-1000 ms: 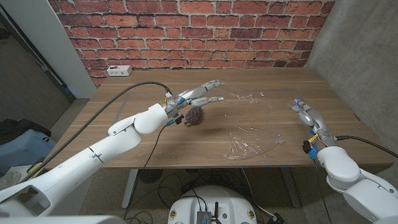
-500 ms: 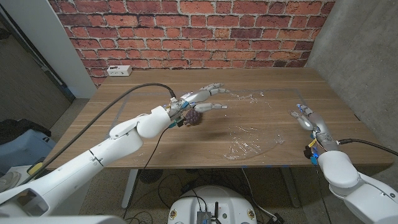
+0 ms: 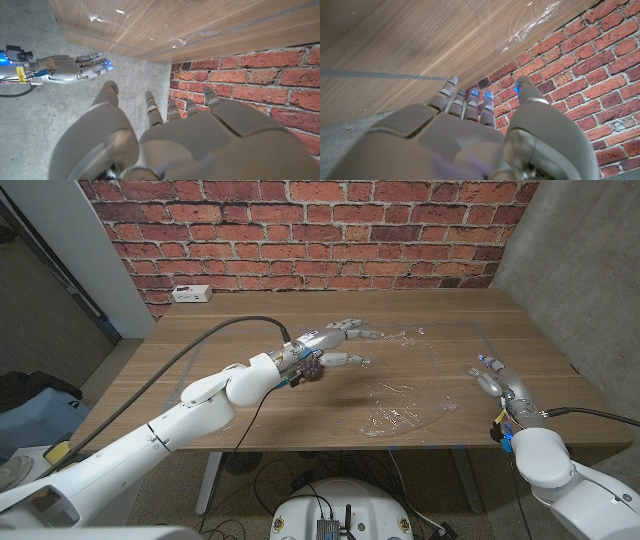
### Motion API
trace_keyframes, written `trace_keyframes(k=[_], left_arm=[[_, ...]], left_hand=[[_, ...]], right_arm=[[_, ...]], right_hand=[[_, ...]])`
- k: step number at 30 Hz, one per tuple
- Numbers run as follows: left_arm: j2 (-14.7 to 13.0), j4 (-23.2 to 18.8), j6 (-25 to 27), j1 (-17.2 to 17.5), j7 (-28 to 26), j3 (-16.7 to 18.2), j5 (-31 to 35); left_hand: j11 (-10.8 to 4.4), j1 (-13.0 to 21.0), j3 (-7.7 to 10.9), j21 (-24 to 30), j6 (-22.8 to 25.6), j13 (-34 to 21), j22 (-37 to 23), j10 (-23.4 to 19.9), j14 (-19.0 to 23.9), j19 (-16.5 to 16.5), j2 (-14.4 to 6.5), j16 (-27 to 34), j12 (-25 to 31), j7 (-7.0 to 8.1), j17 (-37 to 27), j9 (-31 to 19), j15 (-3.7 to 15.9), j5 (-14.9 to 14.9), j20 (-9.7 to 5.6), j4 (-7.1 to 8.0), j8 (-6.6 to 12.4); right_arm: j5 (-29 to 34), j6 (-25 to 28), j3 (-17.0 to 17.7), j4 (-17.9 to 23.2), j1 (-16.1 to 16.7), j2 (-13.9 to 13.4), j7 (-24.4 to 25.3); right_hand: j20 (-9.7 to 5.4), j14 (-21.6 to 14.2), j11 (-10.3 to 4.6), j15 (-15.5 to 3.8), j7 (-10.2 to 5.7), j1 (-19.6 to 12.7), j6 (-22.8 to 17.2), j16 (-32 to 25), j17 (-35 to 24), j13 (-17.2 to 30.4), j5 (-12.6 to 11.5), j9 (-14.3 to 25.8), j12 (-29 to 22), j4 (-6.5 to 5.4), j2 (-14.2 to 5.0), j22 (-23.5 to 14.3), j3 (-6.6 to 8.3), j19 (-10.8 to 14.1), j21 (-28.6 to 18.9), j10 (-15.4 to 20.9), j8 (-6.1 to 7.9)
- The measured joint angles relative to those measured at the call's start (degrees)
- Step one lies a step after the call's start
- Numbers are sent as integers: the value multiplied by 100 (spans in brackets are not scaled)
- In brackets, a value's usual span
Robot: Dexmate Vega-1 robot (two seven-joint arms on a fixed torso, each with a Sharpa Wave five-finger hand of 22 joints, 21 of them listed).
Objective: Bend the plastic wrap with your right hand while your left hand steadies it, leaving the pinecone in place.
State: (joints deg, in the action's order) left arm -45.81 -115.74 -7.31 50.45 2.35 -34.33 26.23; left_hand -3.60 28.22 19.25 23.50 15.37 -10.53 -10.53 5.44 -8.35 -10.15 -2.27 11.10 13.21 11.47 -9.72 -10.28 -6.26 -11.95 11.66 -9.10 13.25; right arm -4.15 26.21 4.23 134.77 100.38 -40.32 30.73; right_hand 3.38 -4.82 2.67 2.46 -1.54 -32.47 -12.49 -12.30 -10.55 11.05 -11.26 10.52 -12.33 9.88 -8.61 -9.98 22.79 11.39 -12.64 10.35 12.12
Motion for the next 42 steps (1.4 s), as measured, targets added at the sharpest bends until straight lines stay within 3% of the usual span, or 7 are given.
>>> trace_keyframes(k=[7,9,20,32,42], left_arm=[[0,0,110,0,41,0,289],[-17,-172,128,64,43,-77,347],[-53,-312,112,231,-29,-87,565],[-113,-548,144,434,-79,-146,1082],[-203,-682,123,506,82,-160,1319]], left_hand=[[-28,84,0,-22,103,0,0,-28,-1,0,21,0,0,41,0,0,1,0,0,0,0],[-19,84,0,-22,115,0,0,-58,-1,0,21,0,0,47,0,0,1,0,0,0,0],[-57,205,-17,-44,471,0,0,-225,79,0,51,0,0,-186,0,1,43,0,-1,17,0],[-49,295,-41,-87,689,0,1,-294,100,0,141,0,0,-324,0,2,64,0,-1,-7,0],[-90,378,-41,-132,828,0,1,-335,100,0,119,0,0,-338,0,2,64,0,-1,-7,0]], right_arm=[[0,0,-48,37,42,26,0],[220,230,-64,48,47,27,39],[544,460,-194,123,82,-38,112],[927,800,-399,199,145,-87,220],[1129,1088,-584,262,187,-96,305]], right_hand=[[-4,-102,-41,-62,-11,-102,-111,-22,0,0,0,0,0,-17,-39,0,35,65,0,41,42],[4,-122,-83,-82,-10,-164,-156,-22,0,0,0,0,0,-24,-60,0,71,85,0,83,44],[21,-206,-81,-123,-11,-293,-297,-44,1,0,0,0,0,-7,6,0,87,166,0,186,44],[-72,-348,-143,-246,-74,-534,-566,-44,-27,0,25,0,0,-8,-82,0,134,277,0,329,88],[-71,-382,-163,-280,-49,-662,-668,-66,-26,0,24,30,-48,-27,-74,0,153,338,0,430,88]])
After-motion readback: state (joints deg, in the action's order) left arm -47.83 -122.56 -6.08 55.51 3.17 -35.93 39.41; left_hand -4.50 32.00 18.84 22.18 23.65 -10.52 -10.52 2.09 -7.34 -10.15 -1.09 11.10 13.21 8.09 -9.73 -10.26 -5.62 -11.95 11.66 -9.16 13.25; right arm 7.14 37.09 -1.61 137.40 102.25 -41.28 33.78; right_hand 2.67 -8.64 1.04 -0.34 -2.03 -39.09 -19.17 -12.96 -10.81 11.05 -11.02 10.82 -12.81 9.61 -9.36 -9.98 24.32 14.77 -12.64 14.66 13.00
